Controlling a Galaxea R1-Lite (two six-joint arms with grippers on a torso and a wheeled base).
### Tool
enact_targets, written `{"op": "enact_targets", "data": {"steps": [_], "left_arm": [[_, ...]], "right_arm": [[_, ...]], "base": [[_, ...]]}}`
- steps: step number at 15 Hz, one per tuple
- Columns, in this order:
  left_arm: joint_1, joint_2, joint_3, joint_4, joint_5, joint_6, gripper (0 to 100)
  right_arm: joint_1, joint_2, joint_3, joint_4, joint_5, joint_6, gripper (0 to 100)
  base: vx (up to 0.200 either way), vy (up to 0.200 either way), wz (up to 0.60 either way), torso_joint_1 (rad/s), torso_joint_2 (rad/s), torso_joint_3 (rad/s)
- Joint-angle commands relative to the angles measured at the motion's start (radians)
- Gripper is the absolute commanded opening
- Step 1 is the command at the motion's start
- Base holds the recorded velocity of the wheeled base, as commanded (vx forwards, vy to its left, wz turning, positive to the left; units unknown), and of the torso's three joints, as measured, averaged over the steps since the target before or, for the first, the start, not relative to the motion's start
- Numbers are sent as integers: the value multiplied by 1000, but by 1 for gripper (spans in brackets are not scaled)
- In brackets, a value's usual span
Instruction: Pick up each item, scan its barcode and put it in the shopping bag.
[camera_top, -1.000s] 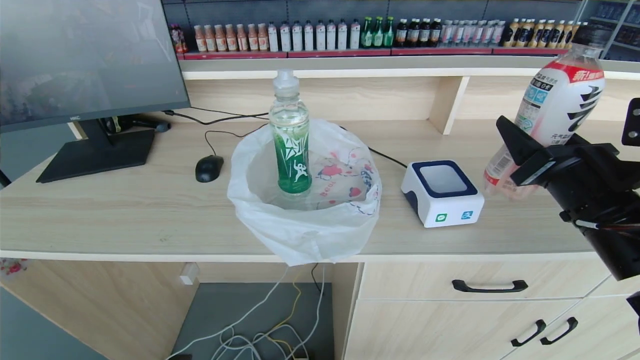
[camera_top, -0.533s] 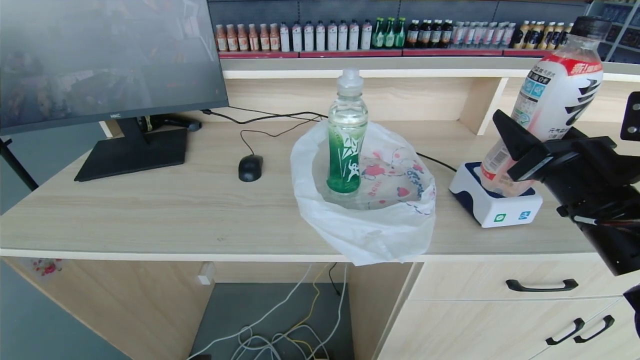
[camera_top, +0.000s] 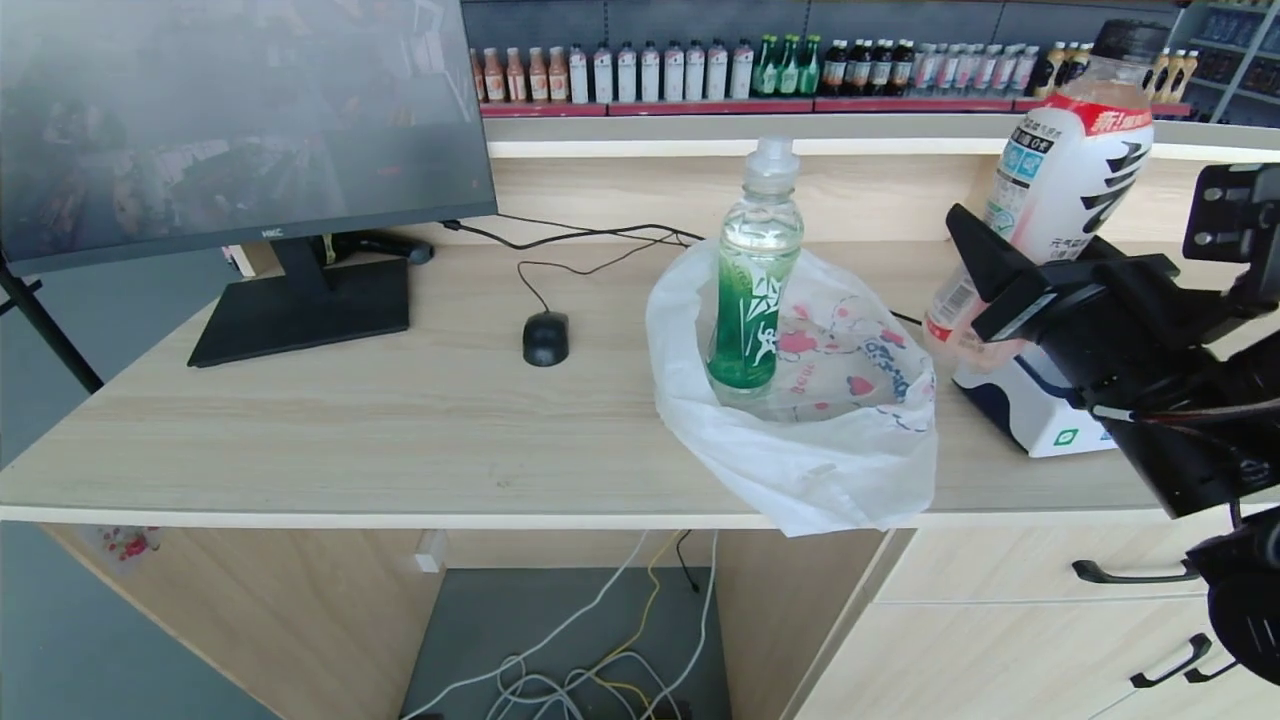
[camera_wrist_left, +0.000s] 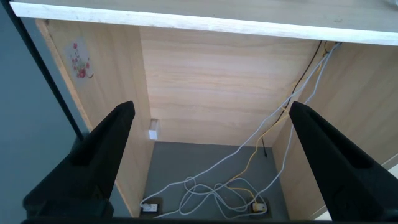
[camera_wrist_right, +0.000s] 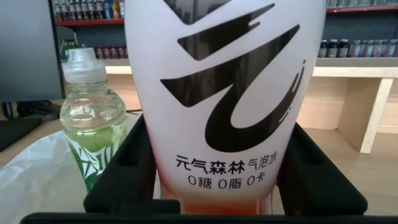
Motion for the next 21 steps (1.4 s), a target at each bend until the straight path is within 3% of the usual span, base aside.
{"op": "enact_targets", "data": {"steps": [1,8,21], "left_arm": [[0,0,0,0,-1,0,100],[0,0,0,0,-1,2,100],[0,0,1,0,-1,2,100]], "right_arm": [[1,71,-49,2,1,2,0],[7,219,-181,2,39,-14,0],[16,377,-267,2,55,-16,0]], "base": [[0,0,0,0,0,0],[0,0,0,0,0,0],[0,0,0,0,0,0]]}}
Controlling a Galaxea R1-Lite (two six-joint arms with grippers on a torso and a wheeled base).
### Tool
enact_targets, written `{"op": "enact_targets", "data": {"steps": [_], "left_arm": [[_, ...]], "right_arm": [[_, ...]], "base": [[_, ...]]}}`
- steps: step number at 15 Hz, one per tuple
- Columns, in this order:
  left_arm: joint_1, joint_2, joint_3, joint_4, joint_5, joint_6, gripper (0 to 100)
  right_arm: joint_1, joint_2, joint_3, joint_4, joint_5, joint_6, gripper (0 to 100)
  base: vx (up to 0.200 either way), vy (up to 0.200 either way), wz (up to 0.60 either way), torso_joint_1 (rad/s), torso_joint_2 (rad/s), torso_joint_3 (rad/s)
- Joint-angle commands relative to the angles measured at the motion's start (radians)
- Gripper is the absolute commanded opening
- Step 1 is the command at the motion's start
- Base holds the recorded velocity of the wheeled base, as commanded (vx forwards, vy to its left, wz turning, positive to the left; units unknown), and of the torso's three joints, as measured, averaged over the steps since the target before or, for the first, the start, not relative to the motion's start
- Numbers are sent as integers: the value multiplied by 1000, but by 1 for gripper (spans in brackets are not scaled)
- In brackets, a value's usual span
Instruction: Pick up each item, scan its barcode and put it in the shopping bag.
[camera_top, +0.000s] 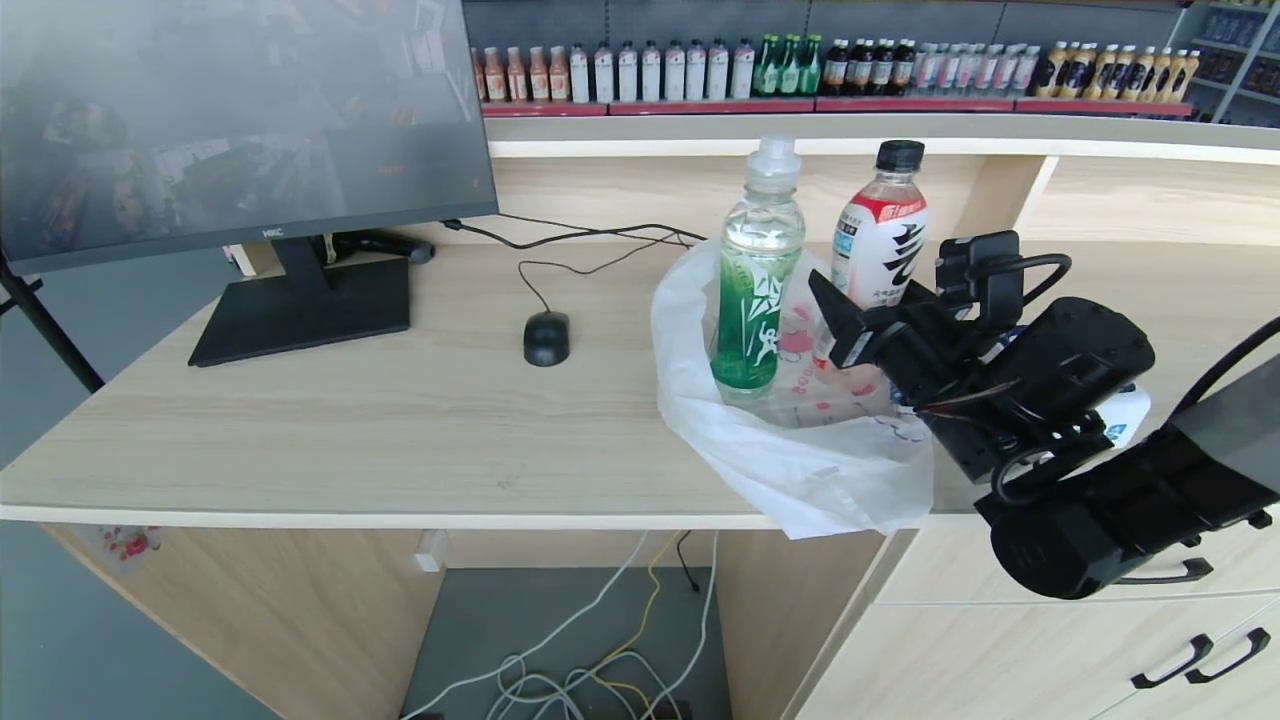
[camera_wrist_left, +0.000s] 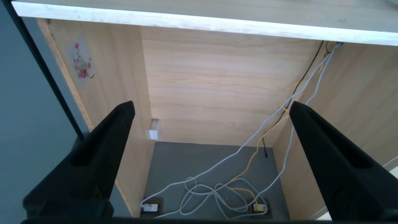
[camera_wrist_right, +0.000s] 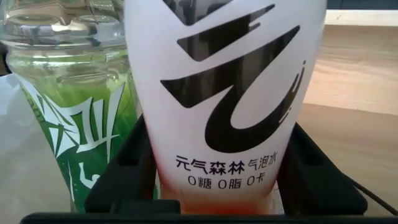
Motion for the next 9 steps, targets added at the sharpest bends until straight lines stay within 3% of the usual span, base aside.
{"op": "enact_targets", "data": {"steps": [1,9], "left_arm": [[0,0,0,0,0,0,100],[0,0,0,0,1,-2,100]], "right_arm": [[1,33,-13,-1,0,0,0],[1,53,2,-1,-4,11,0]], "base": [[0,0,0,0,0,0],[0,0,0,0,0,0]]}}
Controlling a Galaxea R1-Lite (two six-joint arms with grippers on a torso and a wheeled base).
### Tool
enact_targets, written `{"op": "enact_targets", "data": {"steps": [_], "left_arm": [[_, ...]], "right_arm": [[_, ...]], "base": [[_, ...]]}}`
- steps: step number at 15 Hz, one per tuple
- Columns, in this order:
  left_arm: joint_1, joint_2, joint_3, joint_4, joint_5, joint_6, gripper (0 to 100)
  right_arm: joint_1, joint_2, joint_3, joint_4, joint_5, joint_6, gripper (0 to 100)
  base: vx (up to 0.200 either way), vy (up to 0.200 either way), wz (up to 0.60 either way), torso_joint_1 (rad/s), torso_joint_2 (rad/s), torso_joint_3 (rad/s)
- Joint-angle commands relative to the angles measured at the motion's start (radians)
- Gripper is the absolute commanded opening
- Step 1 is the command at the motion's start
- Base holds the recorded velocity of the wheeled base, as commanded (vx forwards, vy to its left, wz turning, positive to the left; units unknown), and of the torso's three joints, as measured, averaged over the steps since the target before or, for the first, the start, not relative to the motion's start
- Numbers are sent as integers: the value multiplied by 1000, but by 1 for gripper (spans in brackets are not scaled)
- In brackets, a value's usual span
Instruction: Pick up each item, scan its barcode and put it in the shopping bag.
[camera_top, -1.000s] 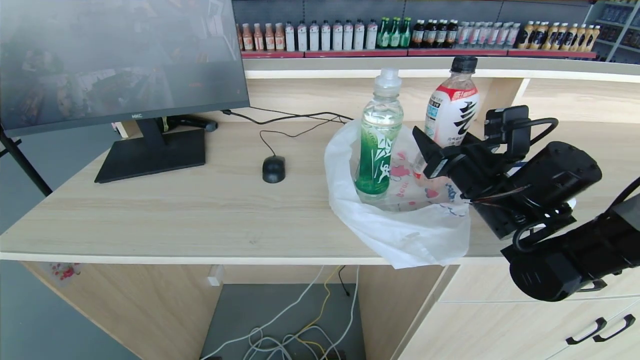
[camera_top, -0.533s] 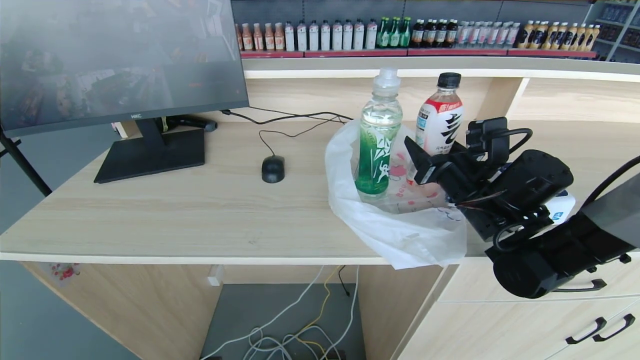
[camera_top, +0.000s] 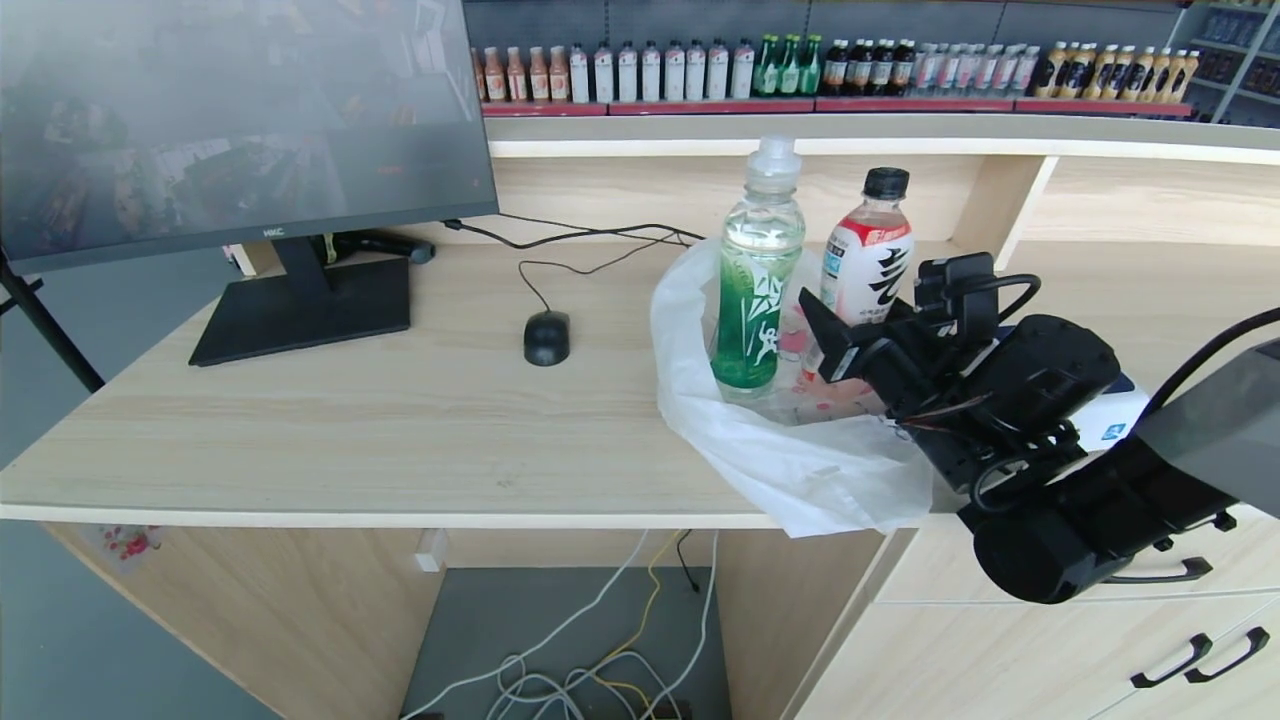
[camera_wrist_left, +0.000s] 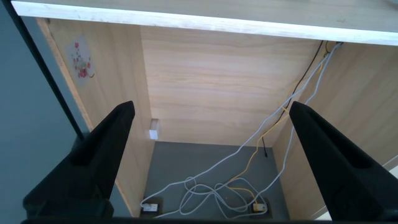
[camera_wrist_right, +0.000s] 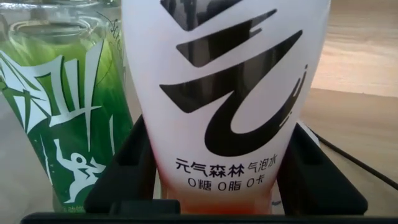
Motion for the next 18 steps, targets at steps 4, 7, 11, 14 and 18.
{"op": "enact_targets", "data": {"steps": [4,7,11,14,18], "left_arm": [[0,0,0,0,-1,0,100],[0,0,0,0,-1,0,100],[0,0,0,0,-1,0,100],[0,0,0,0,-1,1,100],[0,0,2,0,-1,0,100]], "right_arm": [[-1,4,25,4,-2,2,0],[-1,2,30,4,-1,6,0],[-1,0,37,4,-4,22,0],[-2,-7,40,4,-7,22,0],[1,-19,47,4,-7,48,100]], "base": [[0,0,0,0,0,0],[0,0,0,0,0,0],[0,0,0,0,0,0],[0,0,0,0,0,0],[0,0,0,0,0,0]]}}
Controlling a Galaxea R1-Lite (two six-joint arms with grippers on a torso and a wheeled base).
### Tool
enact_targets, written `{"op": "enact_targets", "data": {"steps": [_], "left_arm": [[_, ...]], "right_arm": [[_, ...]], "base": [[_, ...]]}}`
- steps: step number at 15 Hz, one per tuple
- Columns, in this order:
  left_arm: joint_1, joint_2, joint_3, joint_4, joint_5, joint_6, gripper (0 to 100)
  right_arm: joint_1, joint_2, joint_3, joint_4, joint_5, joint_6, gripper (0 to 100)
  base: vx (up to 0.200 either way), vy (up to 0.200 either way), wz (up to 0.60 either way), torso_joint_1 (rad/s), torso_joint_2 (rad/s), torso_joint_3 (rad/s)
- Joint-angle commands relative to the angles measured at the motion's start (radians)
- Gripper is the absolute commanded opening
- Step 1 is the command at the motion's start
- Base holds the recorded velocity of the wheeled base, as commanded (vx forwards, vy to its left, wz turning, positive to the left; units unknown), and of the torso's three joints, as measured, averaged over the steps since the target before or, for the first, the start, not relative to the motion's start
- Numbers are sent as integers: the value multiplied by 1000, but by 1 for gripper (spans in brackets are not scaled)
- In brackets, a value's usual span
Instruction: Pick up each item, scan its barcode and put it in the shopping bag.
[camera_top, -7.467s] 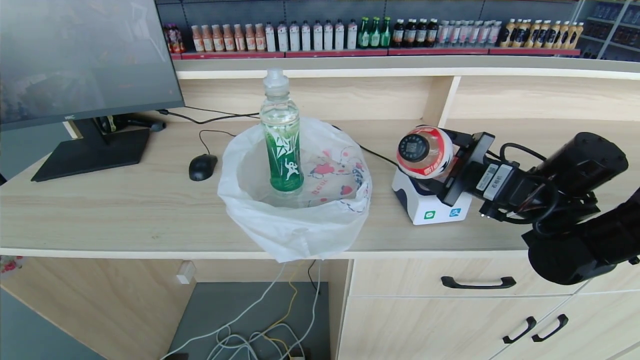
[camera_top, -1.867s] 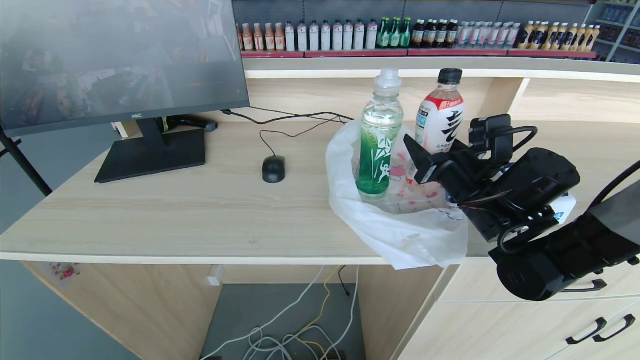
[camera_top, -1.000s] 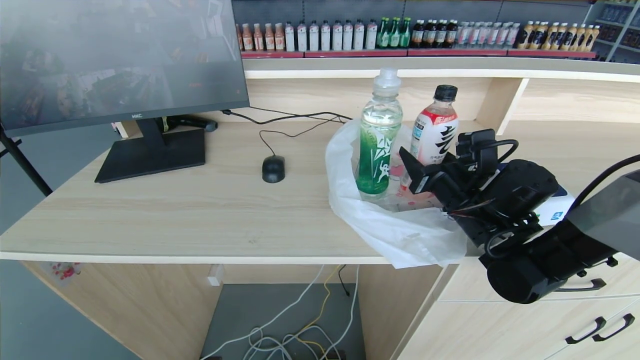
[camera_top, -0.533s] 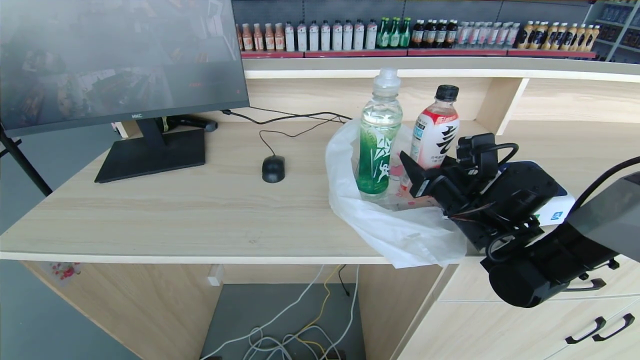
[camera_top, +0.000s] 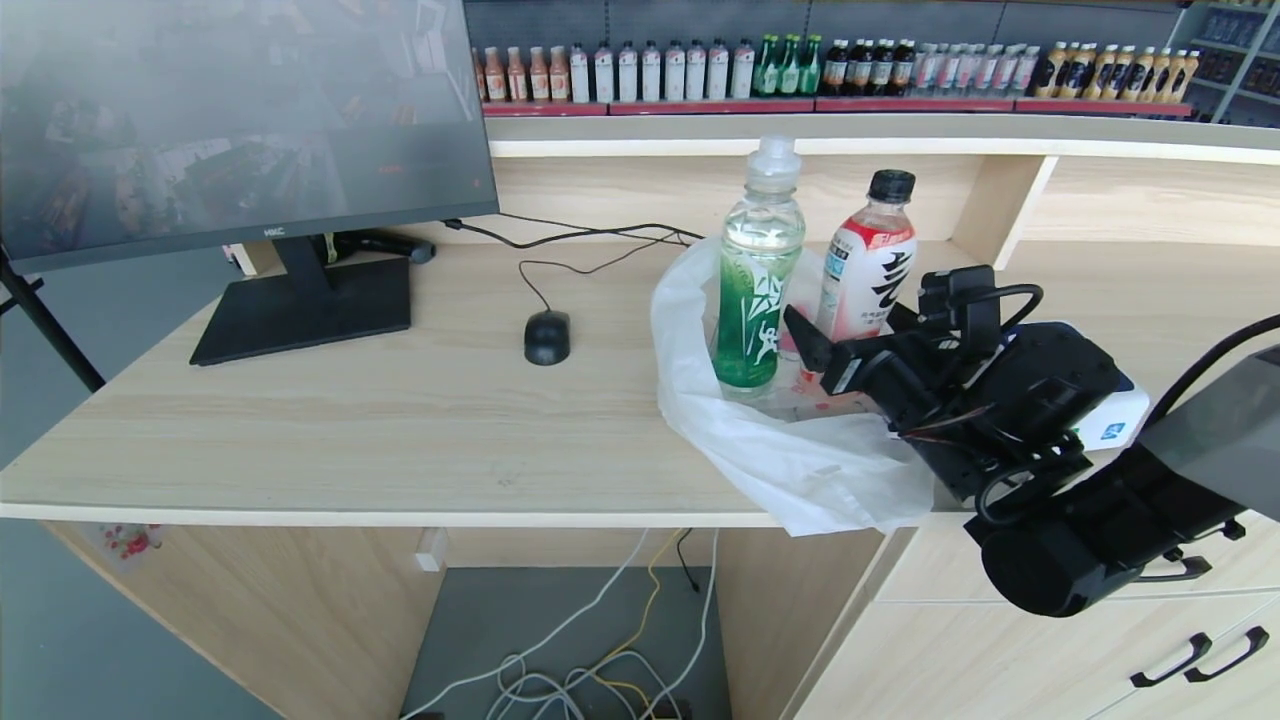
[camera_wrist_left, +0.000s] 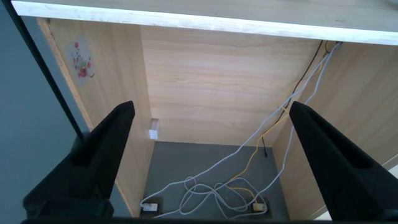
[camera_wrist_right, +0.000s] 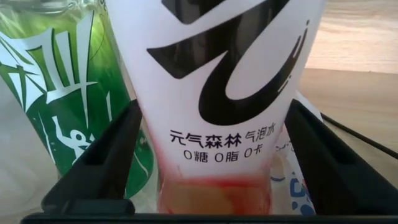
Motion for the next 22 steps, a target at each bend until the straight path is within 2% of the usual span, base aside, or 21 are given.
{"op": "enact_targets", "data": {"steps": [1,8,12,16,18,19,20,22], "left_arm": [[0,0,0,0,0,2,100],[0,0,0,0,0,2,100],[0,0,0,0,0,3,100],[0,0,0,0,2,3,100],[0,0,0,0,2,3,100],[0,0,0,0,0,3,100],[0,0,0,0,0,3,100],[0,0,0,0,2,2,100]], "right_arm": [[1,-13,7,-3,4,5,100],[1,-131,96,-3,6,7,100],[1,-281,251,-3,6,7,100],[-25,-585,552,-3,4,10,100],[-33,-758,770,-3,3,25,100],[-35,-844,817,21,-8,40,100],[-48,-908,814,113,-20,79,100],[-82,-1103,817,402,-22,106,100]], "base": [[0,0,0,0,0,0],[0,0,0,0,0,0],[0,0,0,0,0,0],[0,0,0,0,0,0],[0,0,0,0,0,0],[0,0,0,0,0,0],[0,0,0,0,0,0],[0,0,0,0,0,0]]}}
